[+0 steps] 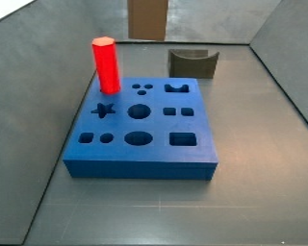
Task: Pick up the arch object. Move up. Move to above the board. Insert the arch object.
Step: Insert the arch object.
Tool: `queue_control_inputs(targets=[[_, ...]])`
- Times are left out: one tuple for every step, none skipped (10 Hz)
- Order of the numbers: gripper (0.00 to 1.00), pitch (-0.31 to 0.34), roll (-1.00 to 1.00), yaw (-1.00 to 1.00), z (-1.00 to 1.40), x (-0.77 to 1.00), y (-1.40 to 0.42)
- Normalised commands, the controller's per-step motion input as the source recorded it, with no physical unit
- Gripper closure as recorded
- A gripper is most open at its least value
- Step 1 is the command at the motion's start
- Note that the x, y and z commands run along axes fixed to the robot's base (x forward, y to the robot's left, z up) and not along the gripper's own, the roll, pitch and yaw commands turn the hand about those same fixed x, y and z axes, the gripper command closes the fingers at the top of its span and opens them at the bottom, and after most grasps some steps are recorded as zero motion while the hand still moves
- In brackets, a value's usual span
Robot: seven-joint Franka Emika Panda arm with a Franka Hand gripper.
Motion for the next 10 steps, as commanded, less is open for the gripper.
queue_control_inputs(targets=[[1.00,0.071,0.00,-0.09,-0.37,0.56,0.29],[1.00,0.093,-0.05,-0.05,-0.29,0.89,0.48],[1.00,0.056,-0.07,-0.03,-0.26,0.97,0.43],[1.00,0.064,-0.06,-0.07,-0.30,0.99,0.38],[1.00,0.066,-0.13,-0.07,-0.46,0.87,0.47],[1.00,0.060,-0.15,-0.09,-0.57,0.79,0.49],[1.00,0.046,-0.13,-0.09,-0.62,0.82,0.51],[1.00,0.034,-0.06,-0.11,-0.72,0.66,0.38],[1.00,0.000,-0.01,-0.04,-0.80,0.41,0.30],[1.00,0.000,0.00,0.00,-0.87,0.00,0.13]])
